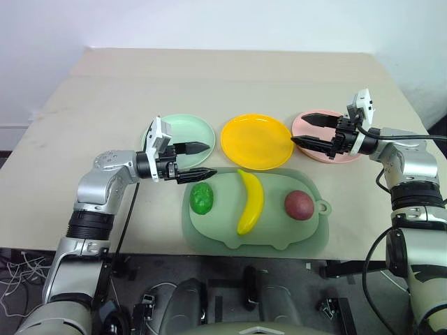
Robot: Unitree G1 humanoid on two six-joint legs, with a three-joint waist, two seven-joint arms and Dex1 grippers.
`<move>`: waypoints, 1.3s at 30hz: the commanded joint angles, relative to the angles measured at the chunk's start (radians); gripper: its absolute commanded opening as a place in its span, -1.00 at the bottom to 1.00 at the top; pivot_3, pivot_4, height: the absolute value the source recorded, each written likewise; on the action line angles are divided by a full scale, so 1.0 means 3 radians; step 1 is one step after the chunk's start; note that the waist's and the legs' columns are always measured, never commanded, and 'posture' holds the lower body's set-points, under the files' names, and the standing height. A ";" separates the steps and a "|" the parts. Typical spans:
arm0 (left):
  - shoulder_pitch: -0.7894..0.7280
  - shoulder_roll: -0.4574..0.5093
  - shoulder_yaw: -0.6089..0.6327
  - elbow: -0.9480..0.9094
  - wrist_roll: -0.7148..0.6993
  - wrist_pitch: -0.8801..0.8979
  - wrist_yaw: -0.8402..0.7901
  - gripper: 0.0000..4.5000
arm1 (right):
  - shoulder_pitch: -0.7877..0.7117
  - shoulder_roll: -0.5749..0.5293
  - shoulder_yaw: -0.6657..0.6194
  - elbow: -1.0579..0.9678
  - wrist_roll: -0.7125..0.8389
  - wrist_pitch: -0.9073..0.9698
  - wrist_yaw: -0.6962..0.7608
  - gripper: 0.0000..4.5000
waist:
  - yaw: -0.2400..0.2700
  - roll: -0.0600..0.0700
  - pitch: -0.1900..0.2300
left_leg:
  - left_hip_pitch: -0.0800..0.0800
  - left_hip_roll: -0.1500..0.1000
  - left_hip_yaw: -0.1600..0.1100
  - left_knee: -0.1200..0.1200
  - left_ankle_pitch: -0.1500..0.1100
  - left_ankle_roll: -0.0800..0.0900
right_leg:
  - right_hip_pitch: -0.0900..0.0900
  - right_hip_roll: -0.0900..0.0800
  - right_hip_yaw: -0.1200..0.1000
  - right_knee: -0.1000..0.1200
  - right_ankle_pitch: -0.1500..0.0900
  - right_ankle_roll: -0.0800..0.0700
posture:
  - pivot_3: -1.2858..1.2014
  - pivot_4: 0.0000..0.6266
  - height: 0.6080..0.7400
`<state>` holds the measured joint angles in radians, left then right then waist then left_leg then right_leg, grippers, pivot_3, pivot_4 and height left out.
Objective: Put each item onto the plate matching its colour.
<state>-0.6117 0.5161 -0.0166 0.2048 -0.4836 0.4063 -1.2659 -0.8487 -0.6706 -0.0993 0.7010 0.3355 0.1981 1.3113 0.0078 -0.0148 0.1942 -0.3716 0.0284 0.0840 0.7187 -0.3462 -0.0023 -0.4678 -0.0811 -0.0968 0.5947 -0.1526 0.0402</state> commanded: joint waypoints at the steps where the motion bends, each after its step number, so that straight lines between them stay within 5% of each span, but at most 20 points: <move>1: -0.0040 -0.0019 0.0009 -0.0139 -0.0072 0.0028 -0.0024 0.98 | -0.0023 -0.0069 -0.0084 -0.0113 0.0036 -0.0028 0.0012 1.00 | 0.0005 0.0000 0.0000 | 0.0000 0.0000 0.0000 0.0000 0.0000 0.0000 | 0.0000 0.0000 0.0000 0.0000 0.0000 0.0000 | 0.03 -0.52 1.00; 19: -0.0032 0.0132 0.0039 -0.0147 -0.0076 0.0050 -0.0258 0.98 | 0.0073 0.0126 -0.0062 -0.0364 0.0111 0.0157 -0.0156 1.00 | -0.0019 0.0000 0.0000 | 0.0001 0.0001 0.0000 -0.0001 0.0000 0.0000 | 0.0000 0.0002 0.0000 0.0000 0.0000 0.0000 | 0.03 -0.52 1.00; 31: 0.0018 0.0370 0.0054 -0.0013 -0.0035 -0.0047 -0.0472 0.98 | 0.0565 0.0061 0.0086 -0.1088 0.0201 0.0485 0.0188 1.00 | 0.0007 0.0000 0.0000 | 0.0000 0.0000 -0.0001 -0.0001 0.0000 0.0000 | 0.0000 0.0000 0.0000 0.0000 0.0000 0.0000 | 0.03 -0.52 1.00; 39: -0.0031 0.0361 0.0044 0.0007 -0.0074 0.0004 -0.0519 0.98 | 0.0809 -0.0344 0.0087 -0.1432 0.0423 0.0854 0.0652 1.00 | 0.0015 0.0000 0.0000 | 0.0000 -0.0001 -0.0002 0.0000 -0.0002 0.0004 | 0.0000 -0.0001 -0.0001 -0.0001 0.0000 0.0000 | 0.03 -0.52 1.00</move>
<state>-0.6015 0.6194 -0.0160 0.2186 -0.4906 0.4100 -1.4137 -0.6148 -0.7573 -0.0547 0.3260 0.4283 0.4424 1.4817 0.0124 -0.0149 0.1942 -0.3716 0.0282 0.0833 0.7187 -0.3470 -0.0009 -0.4677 -0.0811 -0.0970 0.5944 -0.1527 0.0402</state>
